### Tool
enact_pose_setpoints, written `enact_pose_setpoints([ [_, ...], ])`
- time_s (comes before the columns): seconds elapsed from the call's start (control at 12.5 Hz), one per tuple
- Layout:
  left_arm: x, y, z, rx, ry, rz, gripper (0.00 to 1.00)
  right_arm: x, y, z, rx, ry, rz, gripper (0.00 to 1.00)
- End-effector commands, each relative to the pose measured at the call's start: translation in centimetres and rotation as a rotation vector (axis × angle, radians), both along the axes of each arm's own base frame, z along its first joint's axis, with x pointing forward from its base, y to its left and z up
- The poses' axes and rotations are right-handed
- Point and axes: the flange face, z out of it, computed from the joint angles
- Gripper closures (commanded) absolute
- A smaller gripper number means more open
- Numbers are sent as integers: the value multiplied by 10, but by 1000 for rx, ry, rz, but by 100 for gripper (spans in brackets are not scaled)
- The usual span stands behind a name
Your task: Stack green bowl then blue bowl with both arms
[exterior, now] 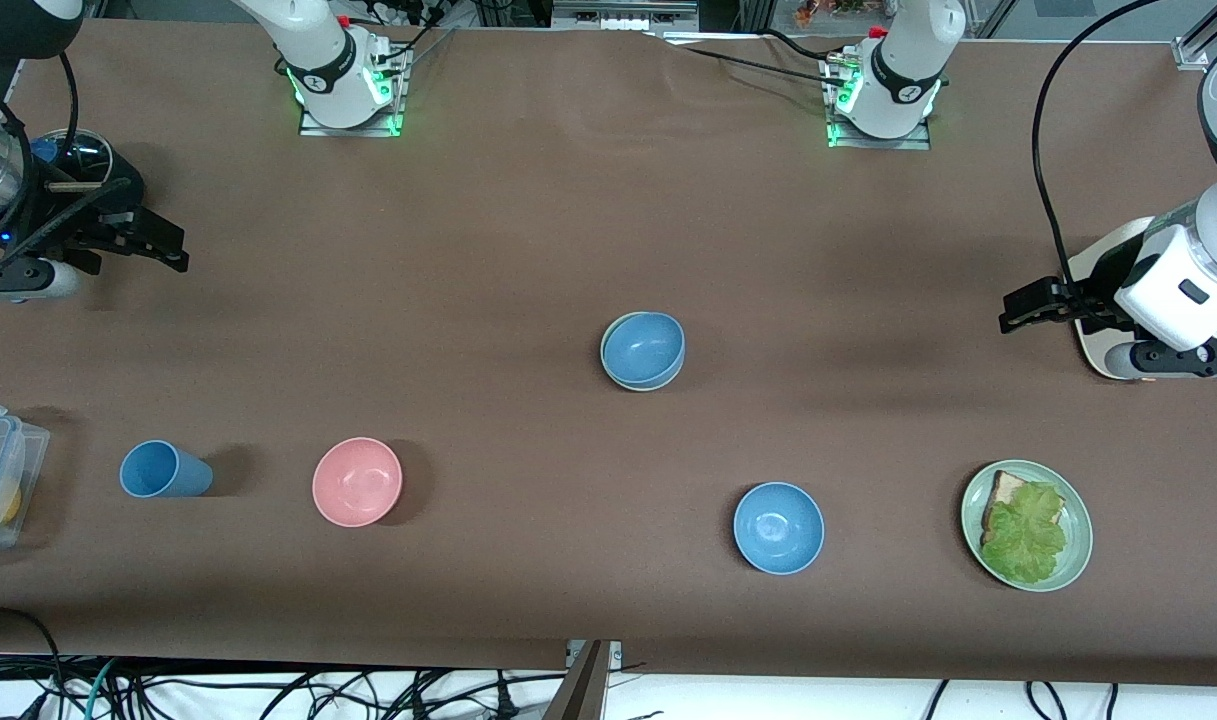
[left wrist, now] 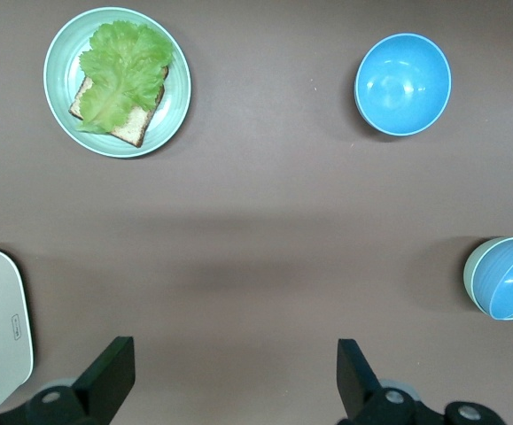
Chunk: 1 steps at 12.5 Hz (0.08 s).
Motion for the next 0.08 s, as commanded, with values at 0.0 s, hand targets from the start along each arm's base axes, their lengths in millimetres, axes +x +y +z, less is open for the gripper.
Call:
enact_pose_setpoints([
  [0.0,-1,-1,8,22,1,-29,0,-2,-1,7,18,4,-1,0],
])
